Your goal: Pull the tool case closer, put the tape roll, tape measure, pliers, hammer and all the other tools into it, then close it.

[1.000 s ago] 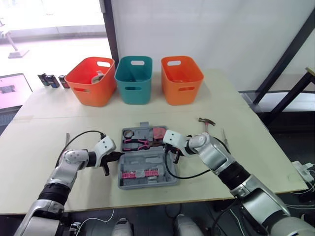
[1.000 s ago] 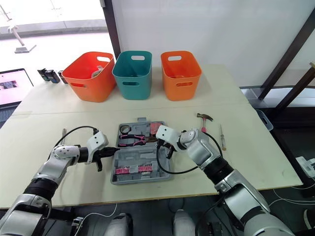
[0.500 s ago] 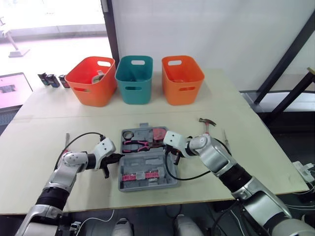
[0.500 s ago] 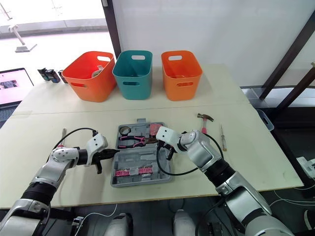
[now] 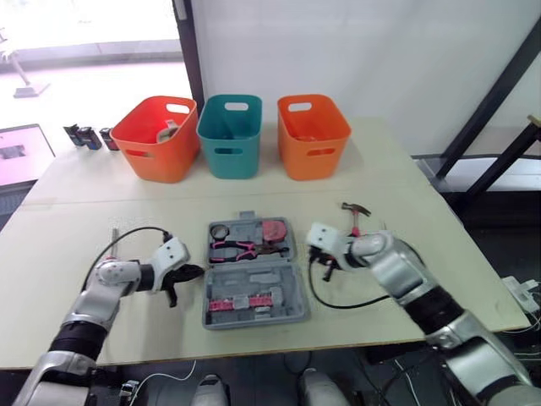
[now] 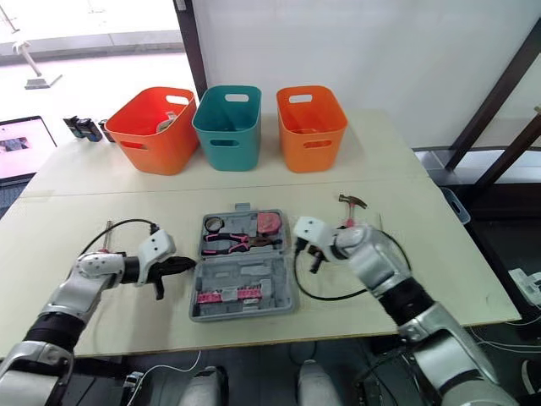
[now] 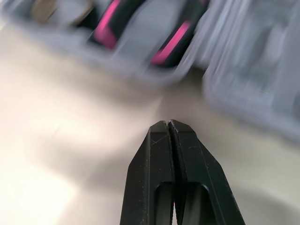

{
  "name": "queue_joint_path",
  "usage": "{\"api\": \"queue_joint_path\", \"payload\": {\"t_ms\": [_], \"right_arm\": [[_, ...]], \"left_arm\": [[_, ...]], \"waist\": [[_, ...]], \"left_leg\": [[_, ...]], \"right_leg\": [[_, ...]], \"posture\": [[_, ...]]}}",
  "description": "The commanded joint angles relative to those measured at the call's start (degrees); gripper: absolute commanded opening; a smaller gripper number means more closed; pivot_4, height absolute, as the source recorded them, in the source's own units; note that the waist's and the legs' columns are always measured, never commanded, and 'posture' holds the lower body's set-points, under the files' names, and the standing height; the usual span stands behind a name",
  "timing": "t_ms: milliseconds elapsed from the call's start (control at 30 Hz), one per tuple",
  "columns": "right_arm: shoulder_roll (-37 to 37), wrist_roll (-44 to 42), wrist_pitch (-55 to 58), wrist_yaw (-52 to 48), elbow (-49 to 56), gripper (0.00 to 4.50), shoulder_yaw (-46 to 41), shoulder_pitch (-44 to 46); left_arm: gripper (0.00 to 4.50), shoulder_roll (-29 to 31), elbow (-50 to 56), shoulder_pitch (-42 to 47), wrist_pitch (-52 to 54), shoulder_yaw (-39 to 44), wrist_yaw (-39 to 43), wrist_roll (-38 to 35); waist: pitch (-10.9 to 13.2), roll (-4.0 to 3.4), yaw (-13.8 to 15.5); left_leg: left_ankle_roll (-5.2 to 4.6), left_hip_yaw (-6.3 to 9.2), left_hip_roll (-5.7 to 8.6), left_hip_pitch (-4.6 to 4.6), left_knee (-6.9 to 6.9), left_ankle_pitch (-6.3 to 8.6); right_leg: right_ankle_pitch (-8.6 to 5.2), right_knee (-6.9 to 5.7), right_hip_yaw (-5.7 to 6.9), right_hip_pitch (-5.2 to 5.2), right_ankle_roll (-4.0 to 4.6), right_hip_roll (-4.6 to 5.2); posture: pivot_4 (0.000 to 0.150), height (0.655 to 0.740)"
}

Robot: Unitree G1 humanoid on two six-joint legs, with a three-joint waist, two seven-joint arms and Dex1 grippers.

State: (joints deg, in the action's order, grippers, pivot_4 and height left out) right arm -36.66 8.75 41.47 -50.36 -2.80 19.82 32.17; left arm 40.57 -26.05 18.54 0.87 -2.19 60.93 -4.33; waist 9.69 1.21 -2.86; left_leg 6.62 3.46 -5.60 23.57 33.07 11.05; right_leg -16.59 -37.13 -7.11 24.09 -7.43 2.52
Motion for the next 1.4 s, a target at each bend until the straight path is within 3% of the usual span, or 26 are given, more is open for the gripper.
{"api": "queue_joint_path", "payload": {"t_ms": [33, 100, 200, 433, 700, 1100, 1233, 1400], "right_arm": [[-2.37, -7.73, -3.90, -2.45, 9.74, 0.00, -10.66, -4.61], [-3.28, -13.09, -5.13, -3.02, 13.88, 0.00, -19.30, -9.31], [-6.72, -19.53, -7.80, -6.45, 15.00, 0.88, -31.43, -17.99], [-12.36, -26.81, -16.46, -12.79, 7.48, 4.33, -50.05, -33.55], [-12.35, -27.75, -19.84, -11.71, 6.41, 4.46, -51.78, -41.03], [-13.24, -29.74, -19.56, -10.32, 7.25, 4.46, -51.33, -42.02], [-11.92, -32.46, -15.80, -7.70, 13.13, 4.46, -52.47, -42.73], [-6.10, -35.05, -4.17, 5.67, 29.06, 4.46, -50.20, -42.54]], "left_arm": [[0.10, 4.59, 6.09, -3.13, 1.62, 7.73, 3.28, -6.96], [0.10, 7.37, 9.31, -6.46, 2.62, 12.94, 7.06, -12.54], [0.95, 11.95, 8.48, -11.57, 1.10, 20.90, 10.34, -16.55], [4.47, 18.23, 2.63, -22.46, 0.17, 35.10, 10.04, -18.40], [4.50, 16.14, -1.82, -29.34, -2.86, 40.54, 8.04, -18.50], [4.50, 15.01, -3.68, -28.76, -4.35, 40.32, 6.73, -19.36], [4.50, 13.74, -1.83, -27.92, -4.30, 38.51, 6.36, -19.32], [4.50, 8.83, 9.35, -25.13, -0.59, 32.79, 6.08, -21.61]], "waist": [[0.01, 0.01, -0.01], [0.01, 0.02, 0.05], [0.02, 0.02, 0.44], [0.08, 0.10, 0.23], [0.39, 0.55, -1.32], [0.42, 0.67, -1.12], [0.42, 0.64, -1.16], [0.40, 0.70, -0.92]], "left_leg": [[0.00, 0.00, 0.00, 0.02, -0.06, 0.00], [0.00, 0.01, -0.02, 0.16, -0.09, 0.00], [0.00, -0.01, -0.01, 0.36, -0.08, 0.01], [0.00, -0.09, 0.01, 0.36, 0.01, 0.04], [0.05, -0.16, 0.01, -0.20, 0.09, 0.06], [0.05, -0.18, 0.01, -0.15, 0.00, 0.06], [0.05, -0.18, 0.01, -0.15, 0.00, 0.06], [0.05, -0.16, 0.00, -0.15, 0.02, 0.05]], "right_leg": [[-0.02, -0.02, 0.00, 0.06, 0.02, 0.00], [-0.06, -0.05, 0.00, 0.18, -0.11, -0.02], [-0.09, 0.05, 0.03, 0.24, -0.16, 0.04], [-0.31, 0.15, 0.04, 0.24, 0.28, 0.13], [-0.26, 0.15, 0.00, 0.21, 0.35, 0.20], [-0.12, 0.14, -0.01, 0.19, 0.59, 0.17], [-0.12, 0.14, -0.01, 0.15, 0.58, 0.17], [-0.11, 0.06, -0.01, 0.00, 0.58, 0.15]], "posture": [[0.150, 0.7400], [0.150, 0.7400], [0.150, 0.7400], [0.150, 0.7400], [0.150, 0.7400], [0.150, 0.7400], [0.150, 0.7400], [0.150, 0.7400]]}}
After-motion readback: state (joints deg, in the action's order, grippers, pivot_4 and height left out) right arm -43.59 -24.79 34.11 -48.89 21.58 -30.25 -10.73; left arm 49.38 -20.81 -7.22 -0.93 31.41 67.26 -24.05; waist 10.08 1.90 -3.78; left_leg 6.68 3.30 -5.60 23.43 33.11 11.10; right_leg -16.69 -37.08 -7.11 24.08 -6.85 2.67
